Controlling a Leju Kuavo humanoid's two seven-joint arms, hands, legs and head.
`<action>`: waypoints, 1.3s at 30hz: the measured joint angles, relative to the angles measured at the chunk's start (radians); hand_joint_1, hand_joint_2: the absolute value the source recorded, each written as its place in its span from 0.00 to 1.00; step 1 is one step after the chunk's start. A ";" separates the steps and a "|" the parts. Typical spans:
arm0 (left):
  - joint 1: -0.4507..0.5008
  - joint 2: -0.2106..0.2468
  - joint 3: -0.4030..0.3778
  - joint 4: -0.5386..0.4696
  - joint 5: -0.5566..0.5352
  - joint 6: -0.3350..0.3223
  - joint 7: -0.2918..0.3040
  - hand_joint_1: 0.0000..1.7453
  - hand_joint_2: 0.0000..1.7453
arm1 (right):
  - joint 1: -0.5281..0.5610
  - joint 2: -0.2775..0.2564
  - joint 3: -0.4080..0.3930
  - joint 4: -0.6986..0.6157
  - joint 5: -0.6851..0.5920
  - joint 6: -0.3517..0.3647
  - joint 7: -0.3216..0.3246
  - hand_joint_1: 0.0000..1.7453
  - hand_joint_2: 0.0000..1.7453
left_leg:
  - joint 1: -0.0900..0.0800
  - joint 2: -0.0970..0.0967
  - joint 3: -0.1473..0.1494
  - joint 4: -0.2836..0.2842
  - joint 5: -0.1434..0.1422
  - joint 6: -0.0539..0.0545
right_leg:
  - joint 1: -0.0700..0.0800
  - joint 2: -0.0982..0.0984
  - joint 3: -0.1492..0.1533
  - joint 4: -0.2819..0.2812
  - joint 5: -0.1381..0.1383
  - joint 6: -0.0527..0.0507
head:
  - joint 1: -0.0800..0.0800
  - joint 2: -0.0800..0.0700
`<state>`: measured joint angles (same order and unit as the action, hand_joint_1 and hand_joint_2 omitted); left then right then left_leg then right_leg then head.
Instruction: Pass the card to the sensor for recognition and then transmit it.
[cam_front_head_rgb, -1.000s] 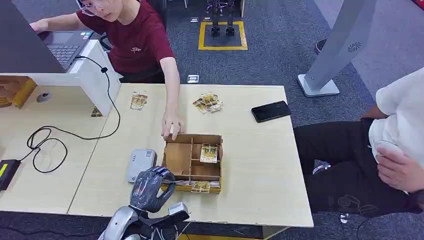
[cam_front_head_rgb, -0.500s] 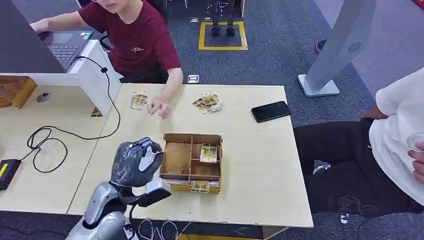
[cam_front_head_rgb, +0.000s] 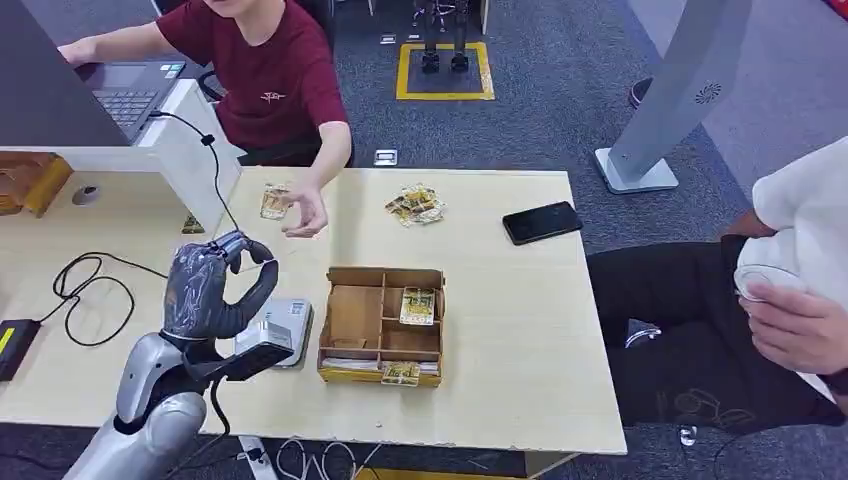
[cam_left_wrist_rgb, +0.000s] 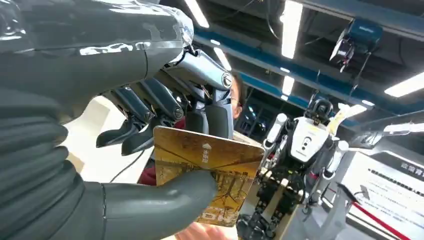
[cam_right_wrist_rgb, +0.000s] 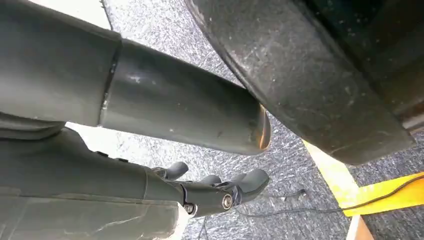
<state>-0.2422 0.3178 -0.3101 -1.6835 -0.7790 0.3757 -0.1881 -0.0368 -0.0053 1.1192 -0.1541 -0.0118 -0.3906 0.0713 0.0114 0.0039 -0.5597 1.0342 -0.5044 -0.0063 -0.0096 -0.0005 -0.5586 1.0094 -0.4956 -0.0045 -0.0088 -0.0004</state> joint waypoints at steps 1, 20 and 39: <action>-0.003 0.001 0.003 0.000 -0.006 -0.002 0.007 1.00 1.00 | 0.000 0.000 0.000 0.000 0.000 0.000 0.000 0.00 0.00 | 0.000 0.000 0.000 0.000 0.000 0.000 | 0.000 0.000 0.000 0.000 0.000 0.000 | 0.000 0.000; -0.172 -0.064 0.021 0.188 -0.083 0.009 0.101 1.00 1.00 | 0.001 -0.006 0.004 -0.003 0.024 -0.008 -0.004 0.00 0.00 | 0.000 0.000 0.000 0.000 0.000 0.000 | 0.000 0.000 0.000 0.000 0.000 0.000 | 0.000 0.000; -0.165 -0.071 0.035 0.238 -0.090 0.023 0.105 0.00 1.00 | 0.005 -0.013 0.005 -0.011 0.025 -0.011 -0.006 0.00 0.00 | 0.000 0.000 -0.001 0.000 0.000 0.000 | 0.000 0.000 -0.001 0.000 0.000 0.000 | 0.000 0.000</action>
<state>-0.4073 0.2468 -0.2754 -1.4458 -0.8686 0.3983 -0.0828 -0.0317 -0.0179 1.1238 -0.1656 0.0130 -0.4017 0.0656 0.0113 0.0042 -0.5603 1.0343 -0.5044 -0.0062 -0.0096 -0.0003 -0.5591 1.0094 -0.4954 -0.0048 -0.0088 0.0000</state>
